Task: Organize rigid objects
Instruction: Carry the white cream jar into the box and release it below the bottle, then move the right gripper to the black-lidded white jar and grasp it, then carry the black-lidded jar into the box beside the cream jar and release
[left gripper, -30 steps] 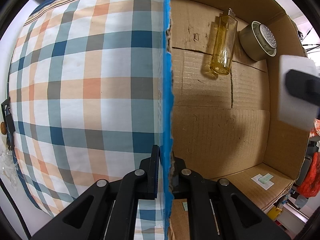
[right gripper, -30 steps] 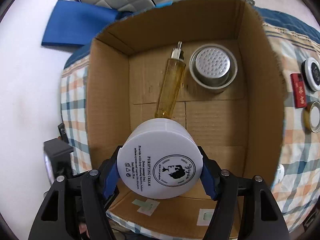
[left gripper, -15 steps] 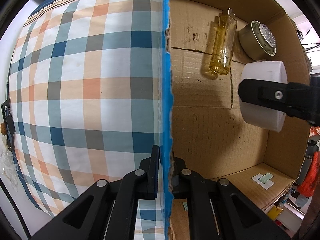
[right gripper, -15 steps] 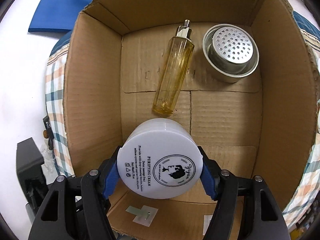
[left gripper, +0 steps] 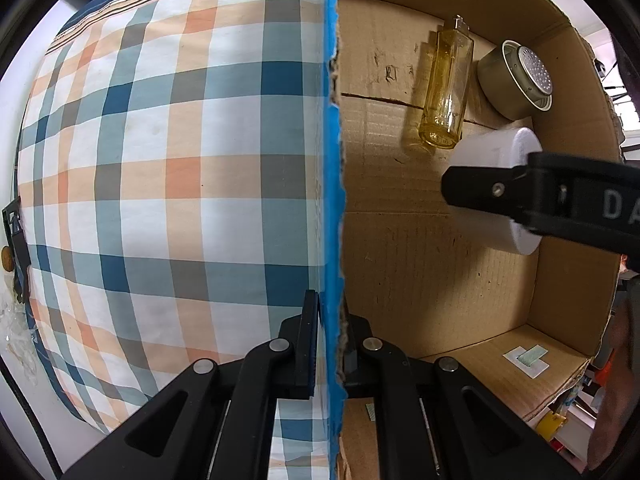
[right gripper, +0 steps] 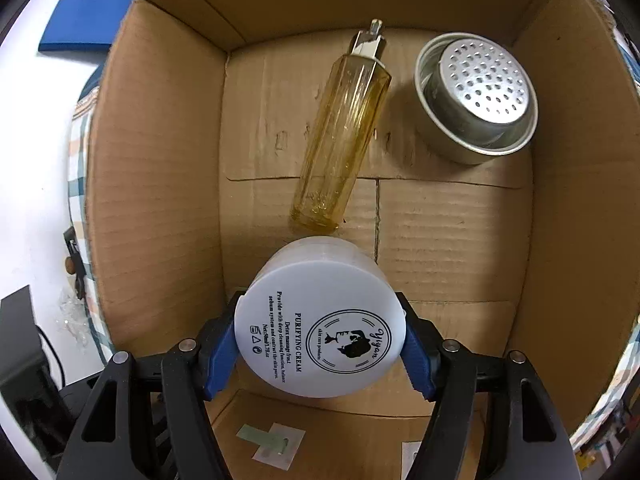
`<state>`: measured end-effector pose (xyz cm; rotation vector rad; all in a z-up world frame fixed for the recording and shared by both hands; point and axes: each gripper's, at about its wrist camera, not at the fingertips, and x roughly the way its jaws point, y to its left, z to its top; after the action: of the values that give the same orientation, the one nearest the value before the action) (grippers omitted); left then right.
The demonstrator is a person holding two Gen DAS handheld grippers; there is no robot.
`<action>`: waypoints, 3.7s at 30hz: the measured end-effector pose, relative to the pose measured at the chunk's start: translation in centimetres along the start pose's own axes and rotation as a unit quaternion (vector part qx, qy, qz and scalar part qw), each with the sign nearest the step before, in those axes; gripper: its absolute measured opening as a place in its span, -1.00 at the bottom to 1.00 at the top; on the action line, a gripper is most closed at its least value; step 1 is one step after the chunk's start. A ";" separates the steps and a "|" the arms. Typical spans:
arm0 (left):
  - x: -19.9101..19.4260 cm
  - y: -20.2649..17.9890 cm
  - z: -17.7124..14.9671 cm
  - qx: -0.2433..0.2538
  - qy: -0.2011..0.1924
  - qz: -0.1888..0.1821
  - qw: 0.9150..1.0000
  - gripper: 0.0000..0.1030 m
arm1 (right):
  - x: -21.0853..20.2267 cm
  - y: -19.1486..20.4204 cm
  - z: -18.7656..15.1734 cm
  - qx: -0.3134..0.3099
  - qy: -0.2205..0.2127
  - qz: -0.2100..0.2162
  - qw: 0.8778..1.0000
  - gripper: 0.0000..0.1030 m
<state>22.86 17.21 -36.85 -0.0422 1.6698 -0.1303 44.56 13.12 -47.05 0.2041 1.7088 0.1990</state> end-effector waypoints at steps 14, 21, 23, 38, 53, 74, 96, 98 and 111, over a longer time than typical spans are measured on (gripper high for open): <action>-0.1 0.2 -0.1 0.000 0.000 -0.001 1.000 -0.91 | -1.3 -0.2 -0.6 -0.003 -0.014 -0.032 0.999 0.84; -0.1 0.2 -0.1 0.000 -0.001 0.000 1.000 -0.91 | -3.3 -0.4 -1.4 -0.011 -0.031 -0.057 0.998 1.00; -0.1 0.2 -0.1 0.000 -0.001 0.000 1.000 -0.91 | -3.9 -0.3 -1.4 -0.012 -0.035 -0.058 0.998 1.00; -0.5 -0.2 -0.2 0.003 -0.003 0.005 1.000 -0.91 | -8.8 -1.2 -5.1 -0.018 -0.095 -0.071 0.993 1.00; -0.6 -0.3 -0.5 0.001 -0.002 0.003 1.000 -0.91 | -15.5 -4.9 -7.1 0.013 -0.153 -0.030 0.988 1.00; -0.4 -0.3 -0.3 -0.006 0.000 0.011 1.000 -0.91 | -12.2 -35.0 1.3 0.335 -0.238 -0.045 0.911 1.00; -0.3 -0.2 0.0 -0.014 0.004 0.014 1.000 -0.91 | -6.2 -33.9 6.8 0.246 -0.096 -0.059 0.963 0.52; -0.3 -0.3 -0.1 -0.013 0.003 0.017 1.000 -0.91 | -5.6 -33.4 6.7 0.231 -0.074 -0.063 0.968 0.52; -0.3 -0.1 -0.3 -0.021 0.001 0.005 1.000 -0.91 | -6.8 -32.3 5.8 0.236 -0.098 -0.045 0.966 0.52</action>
<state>22.63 17.20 -36.57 -0.0650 1.6745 -0.0873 50.55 -19.81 -49.37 0.4805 1.5409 -0.2926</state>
